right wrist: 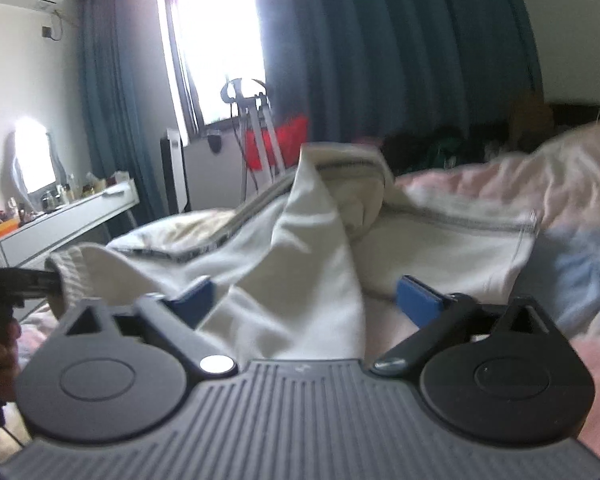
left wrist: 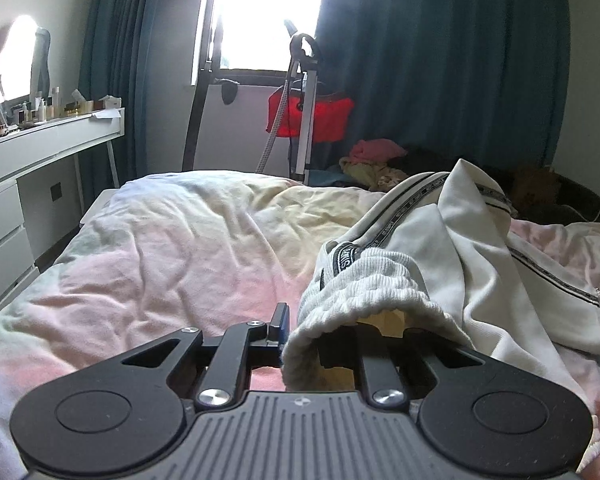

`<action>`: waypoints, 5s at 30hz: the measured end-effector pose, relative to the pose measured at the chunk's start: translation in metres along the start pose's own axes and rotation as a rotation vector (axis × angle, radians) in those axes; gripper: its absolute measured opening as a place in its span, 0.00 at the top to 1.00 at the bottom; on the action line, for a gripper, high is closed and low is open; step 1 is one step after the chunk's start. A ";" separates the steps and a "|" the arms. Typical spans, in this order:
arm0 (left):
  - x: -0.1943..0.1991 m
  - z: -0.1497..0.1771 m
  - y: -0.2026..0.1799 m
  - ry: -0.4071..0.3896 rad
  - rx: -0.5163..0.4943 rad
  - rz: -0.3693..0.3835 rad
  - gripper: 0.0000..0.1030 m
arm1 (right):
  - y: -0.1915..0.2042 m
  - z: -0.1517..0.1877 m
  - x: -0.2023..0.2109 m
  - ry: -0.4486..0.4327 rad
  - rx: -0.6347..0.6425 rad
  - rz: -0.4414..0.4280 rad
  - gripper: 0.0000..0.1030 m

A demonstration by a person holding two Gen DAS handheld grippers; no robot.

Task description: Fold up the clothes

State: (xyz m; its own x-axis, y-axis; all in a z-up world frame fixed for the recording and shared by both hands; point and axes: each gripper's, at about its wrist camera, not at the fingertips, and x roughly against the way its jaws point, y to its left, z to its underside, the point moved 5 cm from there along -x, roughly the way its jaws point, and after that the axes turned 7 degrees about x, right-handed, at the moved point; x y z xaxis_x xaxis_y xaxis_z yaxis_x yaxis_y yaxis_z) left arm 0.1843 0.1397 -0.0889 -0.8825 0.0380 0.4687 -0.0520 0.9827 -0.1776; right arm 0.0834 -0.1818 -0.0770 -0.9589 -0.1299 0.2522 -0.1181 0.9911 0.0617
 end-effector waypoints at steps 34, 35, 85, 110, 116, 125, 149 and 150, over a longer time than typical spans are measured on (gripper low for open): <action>-0.009 -0.014 0.038 -0.019 0.233 0.012 0.87 | 0.017 0.058 -0.017 0.399 -0.075 -0.152 0.45; -0.010 -0.014 0.040 -0.012 0.243 0.010 0.87 | 0.020 0.056 -0.015 0.397 -0.058 -0.160 0.44; 0.006 -0.011 0.046 -0.020 0.280 0.082 0.91 | 0.000 0.016 0.008 0.178 -0.081 -0.059 0.90; 0.054 0.012 0.075 0.245 0.434 0.044 0.41 | 0.021 0.024 0.031 0.421 -0.171 -0.359 0.17; 0.065 0.004 0.076 0.182 0.548 0.110 0.19 | -0.013 0.033 0.021 0.382 -0.495 -0.315 0.16; 0.032 0.006 0.081 0.189 0.619 0.101 0.16 | -0.031 0.076 -0.013 0.490 -0.797 -0.300 0.15; -0.017 0.015 0.096 0.260 0.572 0.083 0.76 | -0.009 0.086 -0.047 0.472 -0.855 -0.450 0.52; -0.014 0.011 0.095 0.248 0.568 0.074 0.83 | -0.004 0.081 -0.046 0.464 -0.826 -0.471 0.53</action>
State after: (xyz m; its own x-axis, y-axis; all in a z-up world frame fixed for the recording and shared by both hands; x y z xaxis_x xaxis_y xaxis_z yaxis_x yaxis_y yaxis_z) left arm 0.1871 0.2310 -0.1218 -0.7618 0.2105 0.6127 -0.2957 0.7285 -0.6179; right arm 0.1075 -0.1771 -0.1668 -0.6490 -0.6672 0.3656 -0.0728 0.5328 0.8431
